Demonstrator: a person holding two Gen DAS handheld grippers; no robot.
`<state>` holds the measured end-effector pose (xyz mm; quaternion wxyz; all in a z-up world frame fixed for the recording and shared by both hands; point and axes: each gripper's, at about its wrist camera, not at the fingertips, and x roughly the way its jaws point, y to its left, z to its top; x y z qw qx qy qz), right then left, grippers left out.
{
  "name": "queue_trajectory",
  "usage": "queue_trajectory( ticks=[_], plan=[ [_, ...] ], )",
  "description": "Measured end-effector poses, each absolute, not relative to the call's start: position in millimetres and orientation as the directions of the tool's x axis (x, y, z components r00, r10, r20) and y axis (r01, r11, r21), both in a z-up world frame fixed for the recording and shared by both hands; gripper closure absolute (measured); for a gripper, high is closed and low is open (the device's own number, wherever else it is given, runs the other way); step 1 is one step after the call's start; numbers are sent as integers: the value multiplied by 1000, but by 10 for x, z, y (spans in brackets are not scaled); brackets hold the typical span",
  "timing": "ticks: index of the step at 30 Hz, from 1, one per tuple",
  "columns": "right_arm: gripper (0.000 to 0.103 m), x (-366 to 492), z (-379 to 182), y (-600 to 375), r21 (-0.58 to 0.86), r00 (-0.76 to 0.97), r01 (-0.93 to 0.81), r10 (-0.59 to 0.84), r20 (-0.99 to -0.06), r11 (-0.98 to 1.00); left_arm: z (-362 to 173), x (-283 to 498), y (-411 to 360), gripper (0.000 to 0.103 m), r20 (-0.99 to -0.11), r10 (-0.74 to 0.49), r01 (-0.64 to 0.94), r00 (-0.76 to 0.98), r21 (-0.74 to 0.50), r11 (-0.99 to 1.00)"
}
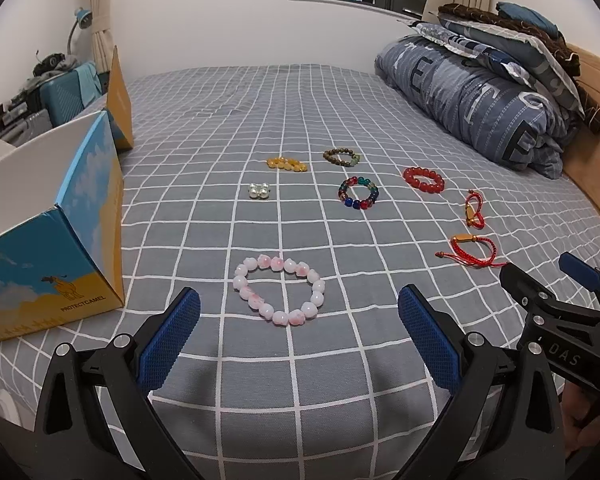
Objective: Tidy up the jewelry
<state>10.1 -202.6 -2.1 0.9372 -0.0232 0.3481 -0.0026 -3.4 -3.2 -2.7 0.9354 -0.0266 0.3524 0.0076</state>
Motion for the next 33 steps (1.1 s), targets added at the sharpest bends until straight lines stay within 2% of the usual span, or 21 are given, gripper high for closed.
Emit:
queue_trajectory(
  ticks=[33],
  plan=[
    [7,113,-39,-2057,-42,756,-6,-22,-654,999,-19,-54,9,6,-657,41,-74,752,-22,997]
  ],
)
